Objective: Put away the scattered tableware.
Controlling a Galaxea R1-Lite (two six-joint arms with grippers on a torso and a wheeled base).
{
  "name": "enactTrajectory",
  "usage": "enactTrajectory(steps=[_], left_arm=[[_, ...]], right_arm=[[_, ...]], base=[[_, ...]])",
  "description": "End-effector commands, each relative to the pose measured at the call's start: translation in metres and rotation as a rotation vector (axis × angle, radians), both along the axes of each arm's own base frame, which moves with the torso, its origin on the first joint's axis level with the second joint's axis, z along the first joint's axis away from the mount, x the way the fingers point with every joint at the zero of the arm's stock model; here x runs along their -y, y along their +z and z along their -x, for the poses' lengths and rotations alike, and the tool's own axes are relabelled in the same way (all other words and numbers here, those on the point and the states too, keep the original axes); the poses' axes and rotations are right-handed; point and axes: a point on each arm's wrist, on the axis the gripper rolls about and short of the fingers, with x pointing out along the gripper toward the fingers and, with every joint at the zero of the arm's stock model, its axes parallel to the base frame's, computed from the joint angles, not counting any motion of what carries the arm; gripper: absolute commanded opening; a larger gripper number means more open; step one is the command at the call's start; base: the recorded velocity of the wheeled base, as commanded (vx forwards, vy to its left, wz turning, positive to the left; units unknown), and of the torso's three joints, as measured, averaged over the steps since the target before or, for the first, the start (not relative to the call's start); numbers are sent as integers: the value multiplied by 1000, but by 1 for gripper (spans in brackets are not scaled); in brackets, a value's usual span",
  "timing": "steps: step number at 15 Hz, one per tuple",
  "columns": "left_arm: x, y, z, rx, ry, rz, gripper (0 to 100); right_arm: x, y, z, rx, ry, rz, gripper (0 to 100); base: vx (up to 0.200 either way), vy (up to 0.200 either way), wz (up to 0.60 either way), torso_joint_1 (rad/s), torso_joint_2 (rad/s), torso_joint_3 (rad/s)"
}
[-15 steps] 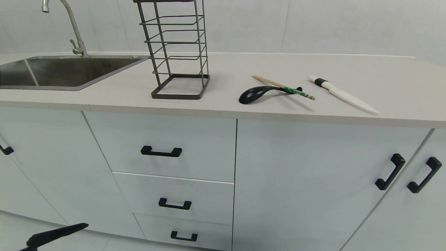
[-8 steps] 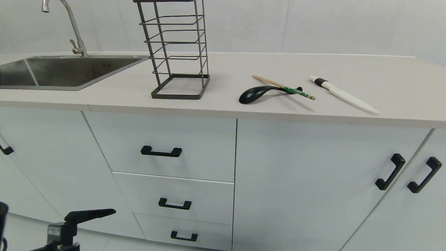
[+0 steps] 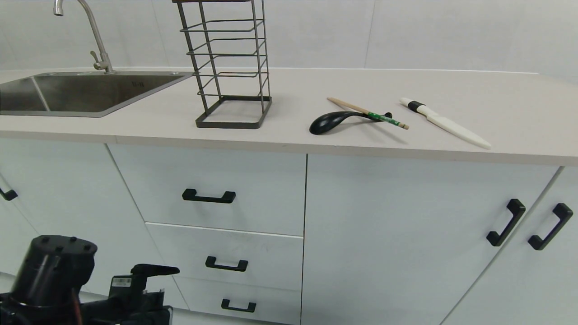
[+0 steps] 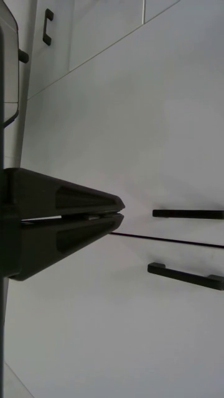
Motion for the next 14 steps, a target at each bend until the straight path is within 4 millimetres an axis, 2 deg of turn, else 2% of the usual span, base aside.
enactTrajectory(steps=[1, 12, 14], left_arm=[[11, -21, -21, -62, -13, -27, 100], [35, -61, -72, -33, -26, -22, 100], [37, -67, -76, -33, -26, -22, 100]], right_arm=[[0, 0, 0, -2, 0, 0, 0], [0, 0, 0, -2, -1, 0, 0], [0, 0, 0, -2, -1, 0, 0]], base=[[0, 0, 0, 0, 0, 0], [0, 0, 0, 0, 0, 0], [0, 0, 0, 0, 0, 0]])
